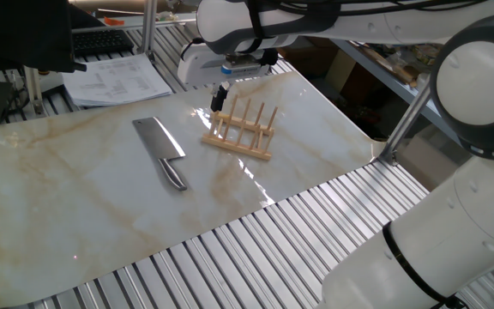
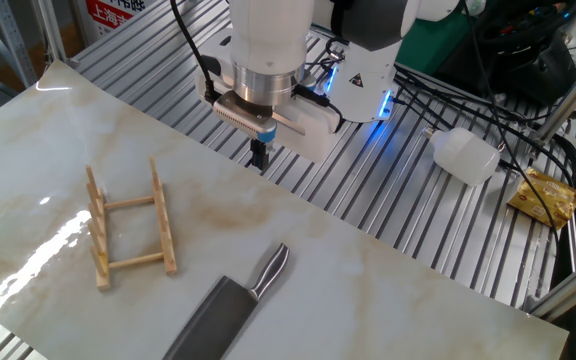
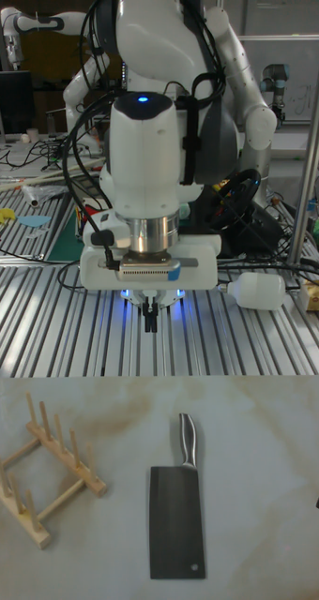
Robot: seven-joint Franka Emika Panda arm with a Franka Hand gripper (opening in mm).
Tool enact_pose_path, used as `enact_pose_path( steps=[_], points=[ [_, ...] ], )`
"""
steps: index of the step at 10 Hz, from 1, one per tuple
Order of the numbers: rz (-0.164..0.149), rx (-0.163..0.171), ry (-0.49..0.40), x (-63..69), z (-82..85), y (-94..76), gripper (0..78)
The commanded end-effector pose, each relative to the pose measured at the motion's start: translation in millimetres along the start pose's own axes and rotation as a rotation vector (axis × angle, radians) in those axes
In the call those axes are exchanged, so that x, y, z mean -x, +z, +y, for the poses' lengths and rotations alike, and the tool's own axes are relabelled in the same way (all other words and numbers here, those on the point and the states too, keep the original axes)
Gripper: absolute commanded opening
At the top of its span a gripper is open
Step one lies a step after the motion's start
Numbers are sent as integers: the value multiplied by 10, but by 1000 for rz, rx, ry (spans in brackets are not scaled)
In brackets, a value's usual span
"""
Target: Put the knife on the knife rack
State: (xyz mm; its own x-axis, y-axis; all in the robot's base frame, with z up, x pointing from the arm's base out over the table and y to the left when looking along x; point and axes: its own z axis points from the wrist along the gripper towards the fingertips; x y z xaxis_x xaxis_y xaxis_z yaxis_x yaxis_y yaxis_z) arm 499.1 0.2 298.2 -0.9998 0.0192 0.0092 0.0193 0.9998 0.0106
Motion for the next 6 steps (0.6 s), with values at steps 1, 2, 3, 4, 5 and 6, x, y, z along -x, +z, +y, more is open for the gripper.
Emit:
enact_pose_path(
  steps=[1, 2, 3, 4, 5, 6],
  points=[
    [21, -44, 19, 2, -1, -3, 0],
    [23, -41, 21, 3, 0, -1, 0],
    [24, -41, 21, 0, 0, 2, 0],
    [24, -40, 21, -5, 1, 10, 0],
    [26, -34, 23, -15, 5, 28, 0],
    [27, -22, 28, -29, 10, 52, 0]
  ],
)
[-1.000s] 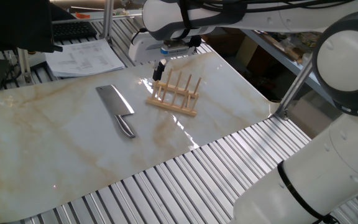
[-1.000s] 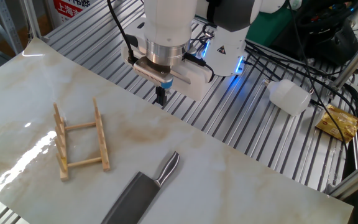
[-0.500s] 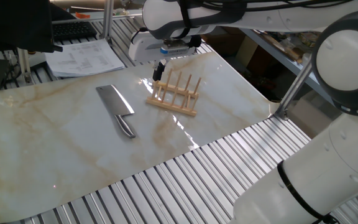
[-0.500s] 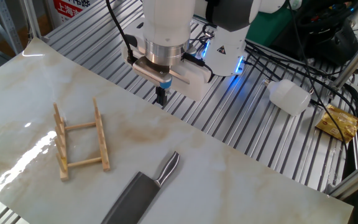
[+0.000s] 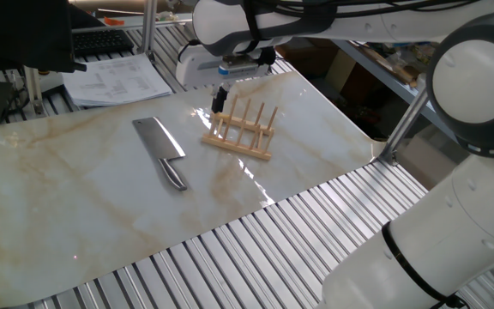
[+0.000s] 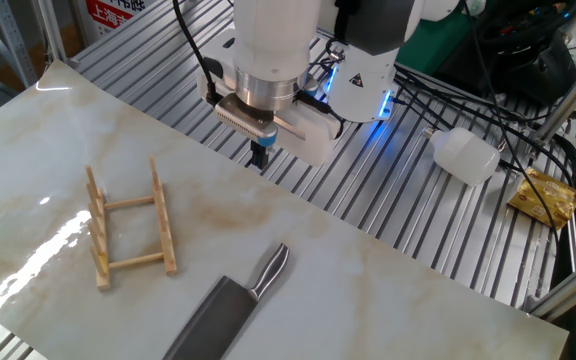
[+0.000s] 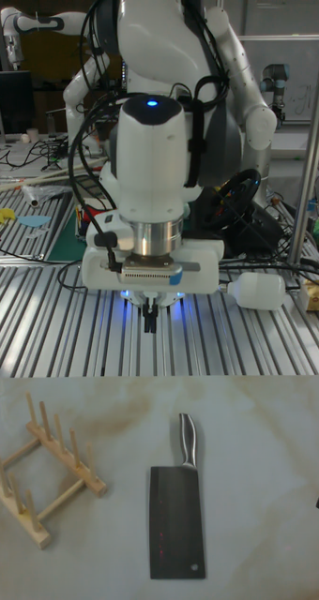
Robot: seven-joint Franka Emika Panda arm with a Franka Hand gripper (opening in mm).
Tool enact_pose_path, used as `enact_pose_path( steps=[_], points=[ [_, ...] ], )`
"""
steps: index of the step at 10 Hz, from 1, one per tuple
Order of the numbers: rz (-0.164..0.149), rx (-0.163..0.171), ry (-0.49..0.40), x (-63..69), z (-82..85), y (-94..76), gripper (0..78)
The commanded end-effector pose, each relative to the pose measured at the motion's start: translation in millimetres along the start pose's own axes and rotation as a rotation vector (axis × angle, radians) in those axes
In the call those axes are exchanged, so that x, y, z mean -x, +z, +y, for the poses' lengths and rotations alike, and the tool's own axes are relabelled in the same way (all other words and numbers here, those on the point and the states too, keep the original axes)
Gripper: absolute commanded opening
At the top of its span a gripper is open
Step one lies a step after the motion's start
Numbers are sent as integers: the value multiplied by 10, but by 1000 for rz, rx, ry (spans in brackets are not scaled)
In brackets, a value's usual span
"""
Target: Put the knife on the knife rack
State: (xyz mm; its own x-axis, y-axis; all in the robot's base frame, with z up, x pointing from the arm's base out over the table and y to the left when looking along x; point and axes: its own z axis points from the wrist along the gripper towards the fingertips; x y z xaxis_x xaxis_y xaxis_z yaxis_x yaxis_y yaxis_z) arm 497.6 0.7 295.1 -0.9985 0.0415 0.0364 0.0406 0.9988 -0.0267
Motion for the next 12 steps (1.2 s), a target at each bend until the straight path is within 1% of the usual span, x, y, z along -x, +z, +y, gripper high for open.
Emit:
enact_pose_path(
  steps=[1, 2, 5, 12],
  points=[
    [0, 21, 9, -20, 10, 35, 0],
    [-1, 28, 8, -41, 18, 75, 0],
    [-1, 39, 7, -53, 25, 102, 0],
    [-2, 41, 7, -54, 31, 131, 0]
  ],
)
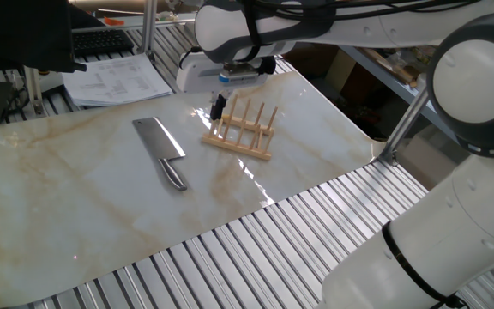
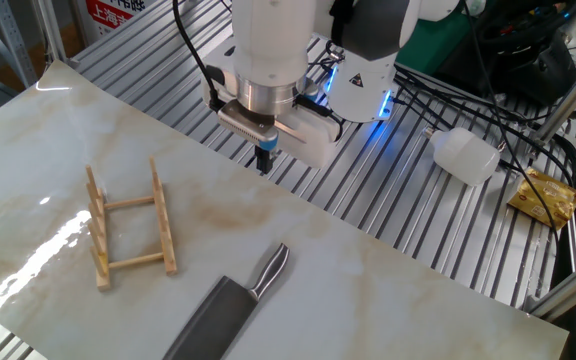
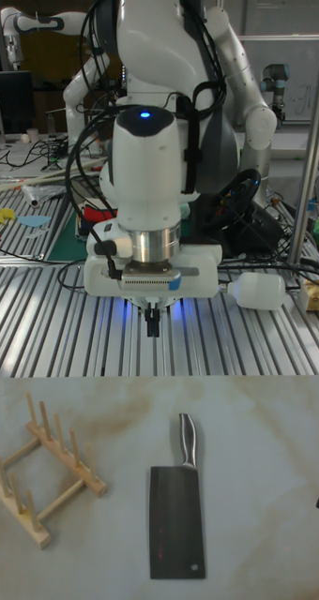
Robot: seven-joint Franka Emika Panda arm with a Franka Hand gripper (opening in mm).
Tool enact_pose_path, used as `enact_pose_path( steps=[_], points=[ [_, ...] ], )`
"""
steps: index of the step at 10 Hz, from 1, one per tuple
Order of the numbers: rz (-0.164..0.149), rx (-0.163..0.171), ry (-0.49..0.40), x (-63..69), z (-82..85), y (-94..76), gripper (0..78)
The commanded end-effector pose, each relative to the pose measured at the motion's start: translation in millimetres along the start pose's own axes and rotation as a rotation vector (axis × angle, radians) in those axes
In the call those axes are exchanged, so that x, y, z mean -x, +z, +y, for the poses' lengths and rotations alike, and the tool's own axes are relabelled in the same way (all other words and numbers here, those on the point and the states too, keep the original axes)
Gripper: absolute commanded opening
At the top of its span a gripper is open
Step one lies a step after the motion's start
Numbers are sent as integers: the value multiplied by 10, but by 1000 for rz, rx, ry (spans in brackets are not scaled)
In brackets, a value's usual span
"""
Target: Put the knife on the knife rack
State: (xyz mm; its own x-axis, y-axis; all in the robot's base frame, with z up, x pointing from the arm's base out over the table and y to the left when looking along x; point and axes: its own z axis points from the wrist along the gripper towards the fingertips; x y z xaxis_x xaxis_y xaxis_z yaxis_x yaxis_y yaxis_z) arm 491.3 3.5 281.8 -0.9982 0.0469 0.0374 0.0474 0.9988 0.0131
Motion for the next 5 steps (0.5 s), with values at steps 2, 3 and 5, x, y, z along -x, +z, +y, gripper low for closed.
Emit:
enact_pose_path(
  steps=[2, 3, 5],
  points=[
    [-5, 1, 5, -11, 1, 29, 0],
    [-6, 1, 6, -13, 1, 36, 0],
    [-9, 5, 11, -14, 7, 80, 0]
  ],
)
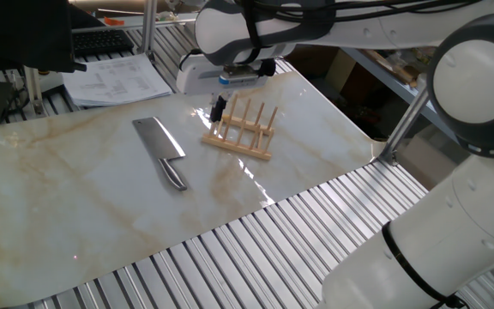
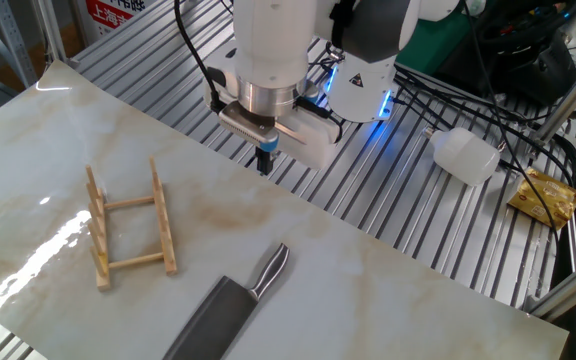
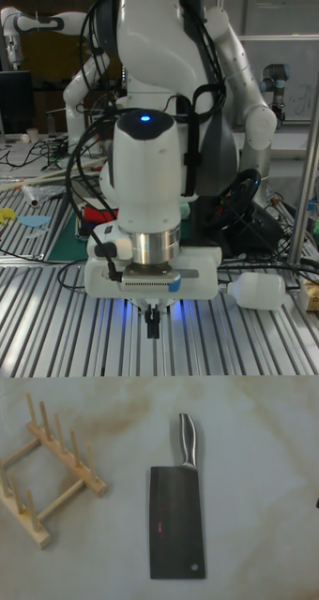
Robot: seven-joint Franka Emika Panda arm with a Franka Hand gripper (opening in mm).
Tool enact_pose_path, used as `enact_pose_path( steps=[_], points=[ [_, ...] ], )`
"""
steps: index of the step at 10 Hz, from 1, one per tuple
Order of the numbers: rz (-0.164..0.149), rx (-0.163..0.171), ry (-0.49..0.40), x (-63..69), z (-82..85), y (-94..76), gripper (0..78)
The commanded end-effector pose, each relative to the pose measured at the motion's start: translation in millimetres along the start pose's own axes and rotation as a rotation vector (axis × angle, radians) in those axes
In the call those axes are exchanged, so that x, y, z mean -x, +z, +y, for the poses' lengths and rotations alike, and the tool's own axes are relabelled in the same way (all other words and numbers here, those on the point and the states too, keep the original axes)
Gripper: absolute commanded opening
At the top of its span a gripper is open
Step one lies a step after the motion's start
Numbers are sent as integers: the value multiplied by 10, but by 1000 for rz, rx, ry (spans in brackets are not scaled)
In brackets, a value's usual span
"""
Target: Put the knife on the knife rack
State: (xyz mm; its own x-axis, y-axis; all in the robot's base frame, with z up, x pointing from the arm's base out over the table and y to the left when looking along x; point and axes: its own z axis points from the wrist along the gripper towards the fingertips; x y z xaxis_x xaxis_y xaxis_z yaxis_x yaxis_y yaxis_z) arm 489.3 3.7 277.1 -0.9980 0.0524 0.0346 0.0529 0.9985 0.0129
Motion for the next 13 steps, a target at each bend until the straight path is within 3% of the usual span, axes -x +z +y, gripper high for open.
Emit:
enact_pose_path(
  steps=[1, 7, 9, 13],
  points=[
    [-11, 11, 9, 16, 16, 107, 0],
    [-62, -7, 24, 63, 26, 540, 0],
    [-58, -50, 33, 65, 21, 607, 0],
    [-58, -51, 50, 64, 19, 642, 0]
  ],
)
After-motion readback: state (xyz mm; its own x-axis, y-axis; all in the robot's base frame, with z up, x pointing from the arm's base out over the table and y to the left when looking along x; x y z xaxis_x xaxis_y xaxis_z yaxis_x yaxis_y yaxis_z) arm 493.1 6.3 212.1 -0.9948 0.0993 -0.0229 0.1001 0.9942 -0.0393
